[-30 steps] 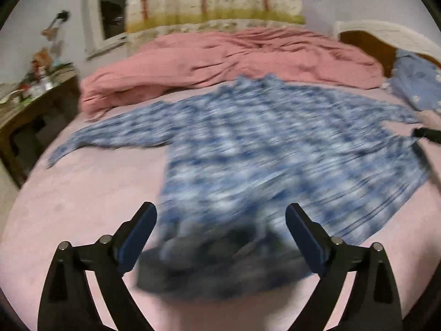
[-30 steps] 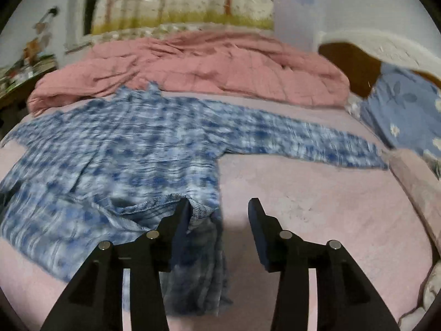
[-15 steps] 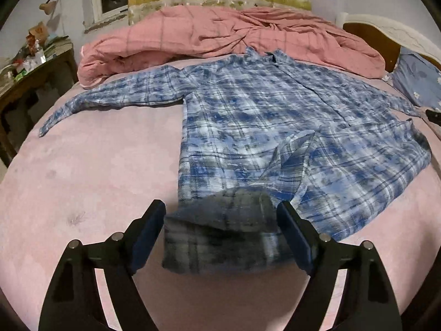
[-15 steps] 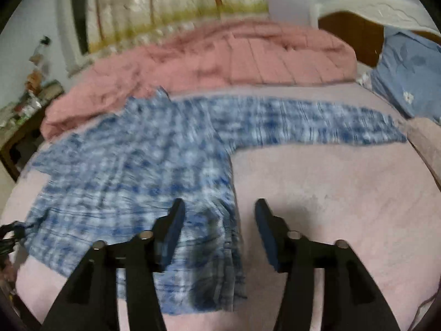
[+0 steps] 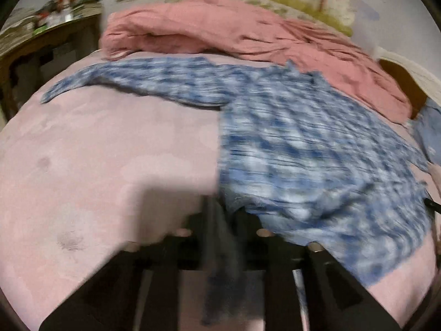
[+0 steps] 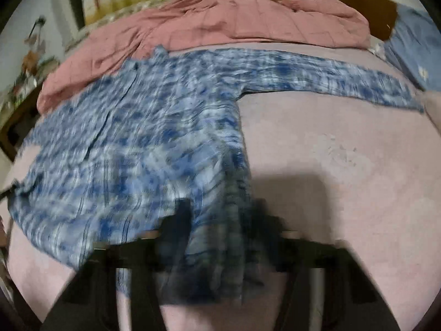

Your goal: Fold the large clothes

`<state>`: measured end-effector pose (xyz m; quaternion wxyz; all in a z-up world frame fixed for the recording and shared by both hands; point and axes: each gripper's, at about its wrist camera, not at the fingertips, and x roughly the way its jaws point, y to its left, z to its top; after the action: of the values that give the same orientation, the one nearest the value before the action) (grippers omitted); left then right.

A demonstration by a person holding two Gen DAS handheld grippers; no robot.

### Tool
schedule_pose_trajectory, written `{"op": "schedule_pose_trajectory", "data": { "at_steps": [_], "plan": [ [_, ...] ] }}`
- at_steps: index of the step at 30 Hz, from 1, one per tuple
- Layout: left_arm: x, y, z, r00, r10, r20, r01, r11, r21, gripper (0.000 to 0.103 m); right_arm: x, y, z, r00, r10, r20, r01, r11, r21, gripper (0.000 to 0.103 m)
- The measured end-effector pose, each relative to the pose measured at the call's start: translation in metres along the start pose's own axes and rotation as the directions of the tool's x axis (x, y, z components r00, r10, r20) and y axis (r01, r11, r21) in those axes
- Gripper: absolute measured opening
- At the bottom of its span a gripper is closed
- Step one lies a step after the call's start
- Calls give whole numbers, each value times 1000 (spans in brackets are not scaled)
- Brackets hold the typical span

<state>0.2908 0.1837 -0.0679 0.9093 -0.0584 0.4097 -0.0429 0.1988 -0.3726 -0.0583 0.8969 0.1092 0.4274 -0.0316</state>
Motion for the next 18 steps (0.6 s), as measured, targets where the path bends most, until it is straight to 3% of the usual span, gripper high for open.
{"op": "schedule_pose_trajectory", "data": {
  "at_steps": [1, 2, 5, 8, 10, 12, 14, 15, 16, 17, 18],
  "plan": [
    [2, 5, -1, 999, 50, -2, -50, 999, -20, 64, 0, -5, -1, 1000, 7, 22, -7, 1000, 23, 12],
    [0, 9, -3, 996, 85, 6, -85, 996, -35, 67, -3, -13, -2, 998, 30, 60, -34, 997, 66, 12],
    [-17, 10, -12, 995, 83, 56, -82, 996, -25, 67, -10, -27, -2, 992, -31, 119, 12, 988, 155, 12],
    [-43, -13, -24, 990, 67, 128, -77, 994, 77, 68, -22, -34, -3, 984, -90, 153, 60, 980, 191, 12],
    [-60, -33, -34, 989, 25, 147, -45, 990, 134, 68, -38, -27, -4, 977, -112, 181, 83, 984, 161, 12],
    [-74, -50, -40, 986, -18, 167, -11, 985, 173, 68, -52, -11, -3, 976, -83, 202, 65, 993, 93, 12],
    [-90, -67, -42, 967, 29, 254, -77, 981, 180, 69, -67, 19, -1, 979, -31, 204, 33, 999, -6, 12],
    [-98, -72, -42, 954, 43, 297, -99, 980, 175, 74, -70, 32, -2, 981, -5, 194, 15, 999, -51, 13],
    [-104, -75, -42, 950, 18, 312, -78, 981, 179, 77, -69, 46, -1, 985, 17, 171, 0, 995, -98, 17],
    [-105, -78, -41, 962, -43, 271, -13, 979, 202, 77, -66, 62, -1, 991, 26, 132, -7, 989, -145, 19],
    [-99, -81, -39, 977, -119, 176, 76, 969, 234, 78, -62, 80, -4, 996, 25, 87, -8, 982, -187, 25]
  ]
}}
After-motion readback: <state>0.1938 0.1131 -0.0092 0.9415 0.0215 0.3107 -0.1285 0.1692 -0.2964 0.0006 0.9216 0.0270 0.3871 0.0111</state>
